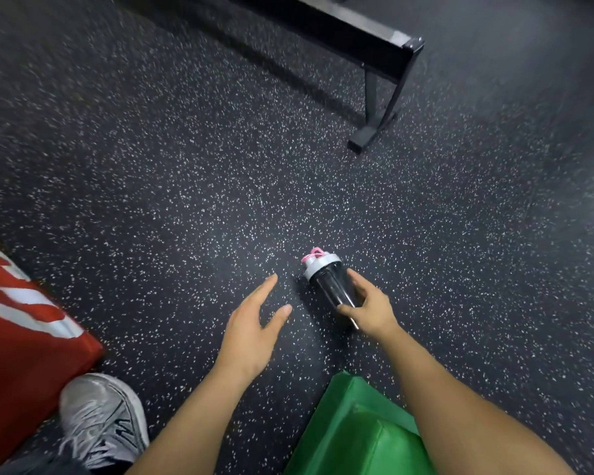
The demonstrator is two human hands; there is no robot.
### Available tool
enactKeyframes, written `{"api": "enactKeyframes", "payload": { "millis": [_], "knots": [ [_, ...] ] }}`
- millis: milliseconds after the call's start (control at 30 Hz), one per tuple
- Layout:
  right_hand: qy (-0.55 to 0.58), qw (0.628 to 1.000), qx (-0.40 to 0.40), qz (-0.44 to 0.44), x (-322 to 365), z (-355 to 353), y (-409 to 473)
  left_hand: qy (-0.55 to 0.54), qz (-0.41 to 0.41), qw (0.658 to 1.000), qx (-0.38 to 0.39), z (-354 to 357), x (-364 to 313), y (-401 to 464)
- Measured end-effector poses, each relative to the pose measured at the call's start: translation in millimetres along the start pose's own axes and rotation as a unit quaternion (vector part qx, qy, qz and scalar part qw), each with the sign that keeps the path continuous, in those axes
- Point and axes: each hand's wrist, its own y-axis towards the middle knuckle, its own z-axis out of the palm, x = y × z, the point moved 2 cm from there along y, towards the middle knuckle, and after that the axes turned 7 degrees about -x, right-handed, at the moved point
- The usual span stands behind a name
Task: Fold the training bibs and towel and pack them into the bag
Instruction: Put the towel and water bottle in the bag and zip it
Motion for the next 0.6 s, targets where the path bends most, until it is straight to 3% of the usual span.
{"api": "enactKeyframes", "payload": {
  "millis": [233, 367, 600],
  "knots": [
    [0.06, 0.982, 0.113, -0.141, 122, -30, -64, 0.094, 0.168, 0.981, -0.034, -67, -65, -18],
    [0.062, 0.958, 0.161, -0.231, 212, -57, -109, 0.224, 0.293, 0.929, -0.036, -127, -102, -38],
    [0.013, 0.909, 0.188, -0.372, 337, -86, -190, 0.373, 0.377, 0.839, -0.122, -239, -142, -100]
  ]
}}
